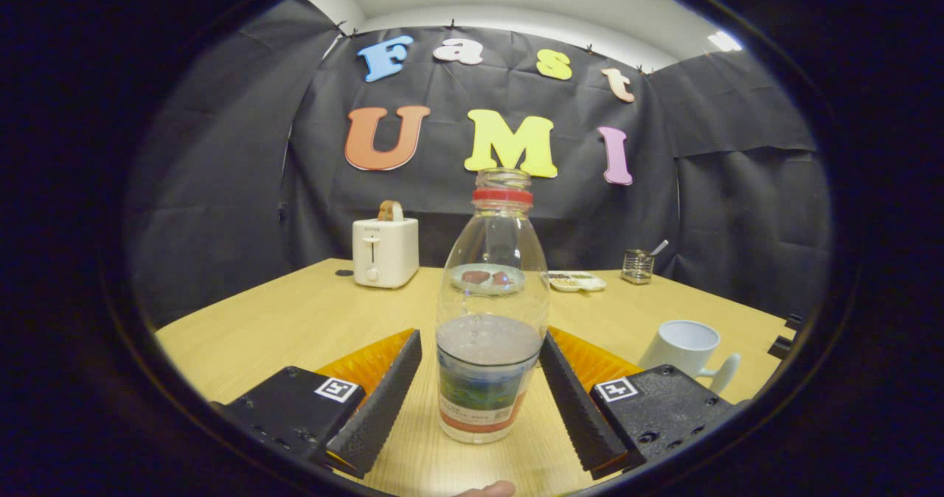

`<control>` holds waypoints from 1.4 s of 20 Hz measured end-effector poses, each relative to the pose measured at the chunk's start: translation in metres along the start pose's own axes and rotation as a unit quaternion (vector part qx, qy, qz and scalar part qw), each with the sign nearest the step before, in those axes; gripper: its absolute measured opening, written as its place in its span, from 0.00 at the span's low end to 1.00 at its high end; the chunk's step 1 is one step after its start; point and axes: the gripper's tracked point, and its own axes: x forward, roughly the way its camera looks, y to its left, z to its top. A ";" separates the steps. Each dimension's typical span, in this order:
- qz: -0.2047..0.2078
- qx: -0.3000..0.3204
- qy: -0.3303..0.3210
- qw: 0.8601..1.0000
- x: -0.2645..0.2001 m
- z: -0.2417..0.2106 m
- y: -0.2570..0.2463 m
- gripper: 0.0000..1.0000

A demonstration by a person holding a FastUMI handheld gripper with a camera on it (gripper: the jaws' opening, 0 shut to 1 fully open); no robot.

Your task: Take the bottle from table, then pour the juice into the cup, finally place the bottle on the coaster

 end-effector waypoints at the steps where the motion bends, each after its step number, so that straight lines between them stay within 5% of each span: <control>1: -0.003 0.007 -0.012 1.000 0.009 0.005 0.002 0.96; 5: 0.001 0.001 0.003 1.000 0.016 0.005 0.001 0.81; 10: -0.028 0.043 0.017 0.999 0.002 0.014 -0.026 0.80; 14: -0.004 0.128 0.014 0.992 -0.003 0.017 -0.029 0.80; 22: 0.059 0.291 0.018 0.955 -0.005 0.034 -0.021 0.80; 28: 0.060 0.400 0.027 0.914 -0.012 0.044 -0.033 0.79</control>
